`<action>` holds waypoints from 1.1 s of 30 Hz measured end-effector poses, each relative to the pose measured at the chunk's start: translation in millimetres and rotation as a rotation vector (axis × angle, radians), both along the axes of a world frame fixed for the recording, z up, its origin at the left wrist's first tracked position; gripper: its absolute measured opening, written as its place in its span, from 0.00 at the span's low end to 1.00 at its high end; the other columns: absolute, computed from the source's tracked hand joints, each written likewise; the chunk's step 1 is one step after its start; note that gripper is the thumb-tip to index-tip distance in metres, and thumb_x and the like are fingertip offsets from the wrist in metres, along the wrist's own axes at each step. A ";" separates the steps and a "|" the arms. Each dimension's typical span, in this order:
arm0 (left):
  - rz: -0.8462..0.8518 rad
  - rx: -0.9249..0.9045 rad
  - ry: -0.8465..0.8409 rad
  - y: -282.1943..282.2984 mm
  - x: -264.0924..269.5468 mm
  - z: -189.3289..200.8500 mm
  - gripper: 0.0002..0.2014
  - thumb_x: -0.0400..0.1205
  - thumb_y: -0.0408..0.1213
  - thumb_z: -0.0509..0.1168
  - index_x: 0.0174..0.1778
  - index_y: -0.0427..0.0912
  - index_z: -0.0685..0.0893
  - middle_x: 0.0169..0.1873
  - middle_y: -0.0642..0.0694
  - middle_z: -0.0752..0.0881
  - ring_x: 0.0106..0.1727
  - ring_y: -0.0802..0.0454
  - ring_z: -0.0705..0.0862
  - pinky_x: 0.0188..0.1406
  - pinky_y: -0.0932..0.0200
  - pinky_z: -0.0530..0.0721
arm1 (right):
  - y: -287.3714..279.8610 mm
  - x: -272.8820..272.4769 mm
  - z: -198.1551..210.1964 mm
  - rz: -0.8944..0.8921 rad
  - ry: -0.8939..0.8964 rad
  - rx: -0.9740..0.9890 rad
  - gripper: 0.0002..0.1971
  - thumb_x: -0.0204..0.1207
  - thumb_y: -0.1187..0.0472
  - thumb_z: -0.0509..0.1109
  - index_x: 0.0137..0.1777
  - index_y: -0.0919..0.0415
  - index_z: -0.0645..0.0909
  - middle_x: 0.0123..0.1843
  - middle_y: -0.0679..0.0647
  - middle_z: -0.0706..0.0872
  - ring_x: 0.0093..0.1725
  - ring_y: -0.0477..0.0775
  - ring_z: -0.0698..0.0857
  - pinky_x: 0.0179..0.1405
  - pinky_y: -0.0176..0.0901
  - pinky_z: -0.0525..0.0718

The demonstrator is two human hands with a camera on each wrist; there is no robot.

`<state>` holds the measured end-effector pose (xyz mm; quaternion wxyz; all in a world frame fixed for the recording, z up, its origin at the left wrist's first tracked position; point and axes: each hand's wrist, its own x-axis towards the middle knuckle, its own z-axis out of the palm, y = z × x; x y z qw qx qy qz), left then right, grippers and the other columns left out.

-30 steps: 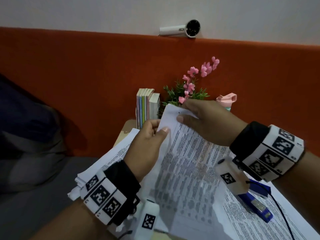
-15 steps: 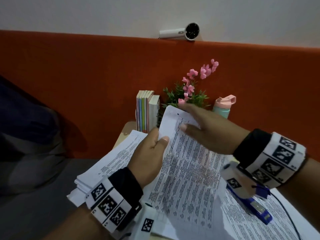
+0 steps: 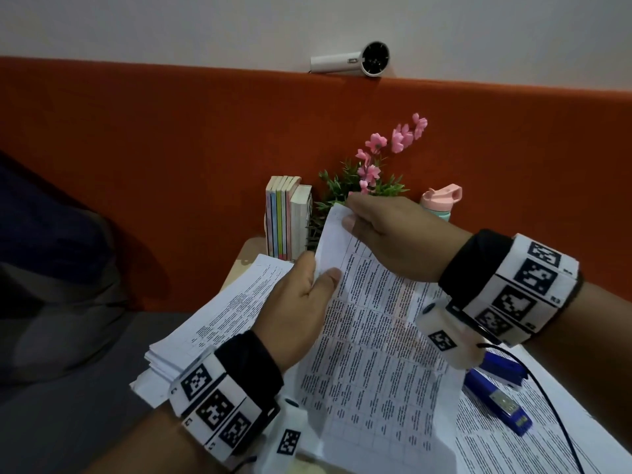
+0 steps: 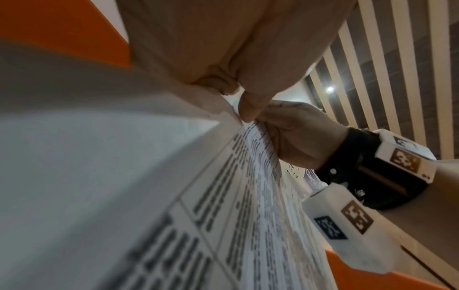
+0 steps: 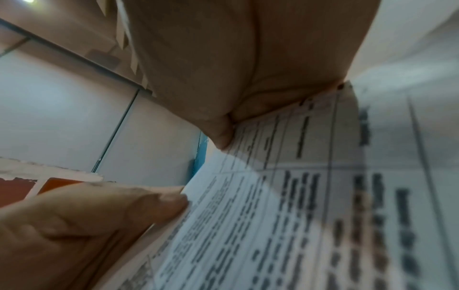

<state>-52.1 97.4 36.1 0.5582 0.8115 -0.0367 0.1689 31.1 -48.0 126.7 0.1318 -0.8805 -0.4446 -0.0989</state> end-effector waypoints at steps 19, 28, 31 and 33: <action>-0.043 -0.171 0.082 7.3 0.0 -8.8 0.10 0.89 0.45 0.58 0.62 0.55 0.83 0.57 0.54 0.90 0.61 0.54 0.87 0.67 0.37 0.82 | -48.9 6.8 5.3 -0.065 0.154 -0.115 0.11 0.87 0.51 0.61 0.41 0.43 0.71 0.35 0.43 0.78 0.30 0.34 0.77 0.27 0.31 0.72; -0.006 -0.088 0.064 5.4 -4.3 -4.7 0.11 0.90 0.43 0.57 0.61 0.53 0.83 0.54 0.56 0.90 0.57 0.58 0.87 0.64 0.45 0.84 | -47.4 7.2 0.7 -0.073 0.135 -0.224 0.12 0.87 0.50 0.57 0.42 0.53 0.68 0.39 0.50 0.79 0.35 0.49 0.77 0.34 0.44 0.78; 0.057 -0.003 0.052 9.1 -2.7 -5.3 0.12 0.89 0.47 0.56 0.59 0.50 0.82 0.52 0.50 0.90 0.55 0.50 0.87 0.60 0.41 0.85 | -58.8 14.2 5.8 -0.126 0.181 -0.080 0.09 0.87 0.48 0.57 0.50 0.50 0.76 0.43 0.46 0.82 0.40 0.45 0.81 0.39 0.40 0.80; 0.069 -0.017 0.067 14.2 -1.3 -7.7 0.11 0.90 0.45 0.55 0.59 0.51 0.83 0.51 0.51 0.90 0.55 0.51 0.87 0.61 0.43 0.85 | -82.5 31.7 3.7 -0.265 0.274 0.231 0.11 0.87 0.50 0.59 0.54 0.55 0.80 0.44 0.48 0.85 0.40 0.48 0.84 0.42 0.43 0.81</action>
